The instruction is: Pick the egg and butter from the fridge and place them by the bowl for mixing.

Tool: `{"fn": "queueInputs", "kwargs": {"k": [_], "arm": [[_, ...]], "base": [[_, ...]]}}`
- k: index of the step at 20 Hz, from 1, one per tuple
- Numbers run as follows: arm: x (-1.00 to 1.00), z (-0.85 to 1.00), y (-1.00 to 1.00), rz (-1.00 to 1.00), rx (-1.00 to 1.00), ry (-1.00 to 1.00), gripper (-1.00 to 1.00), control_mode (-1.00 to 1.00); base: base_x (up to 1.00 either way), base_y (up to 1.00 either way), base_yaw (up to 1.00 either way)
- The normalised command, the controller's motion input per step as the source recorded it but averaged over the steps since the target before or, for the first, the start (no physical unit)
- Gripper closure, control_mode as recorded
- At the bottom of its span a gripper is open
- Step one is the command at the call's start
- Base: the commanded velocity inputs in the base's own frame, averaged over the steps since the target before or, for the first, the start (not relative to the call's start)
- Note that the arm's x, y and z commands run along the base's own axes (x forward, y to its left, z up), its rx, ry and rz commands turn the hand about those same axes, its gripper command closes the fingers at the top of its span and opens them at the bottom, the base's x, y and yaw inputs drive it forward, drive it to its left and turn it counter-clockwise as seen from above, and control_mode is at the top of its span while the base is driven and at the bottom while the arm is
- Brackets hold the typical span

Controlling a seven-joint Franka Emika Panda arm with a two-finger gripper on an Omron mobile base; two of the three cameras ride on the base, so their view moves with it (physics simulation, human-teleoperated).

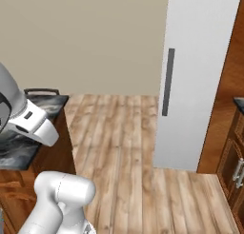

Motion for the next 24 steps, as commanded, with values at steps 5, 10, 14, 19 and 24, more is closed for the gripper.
{"fn": "queueInputs", "kwargs": {"k": [5, 10, 14, 19, 24], "arm": [[0.00, 0.00, 0.00, 0.00, 0.00, 0.00, -1.00, 1.00], [0.00, 0.00, 0.00, 0.00, 0.00, 0.00, -1.00, 1.00], [0.00, 0.00, 0.00, 0.00, 0.00, 0.00, -1.00, 1.00], [0.00, 0.00, 0.00, 0.00, 0.00, 0.00, -1.00, 1.00], [0.00, 0.00, 0.00, 0.00, 0.00, 0.00, -1.00, 1.00]], "base": [[0.71, -0.21, 0.17], [0.71, -0.24, 0.13], [0.71, -0.31, 0.06], [0.69, -0.35, 0.02], [0.67, -0.25, 0.10]]}}
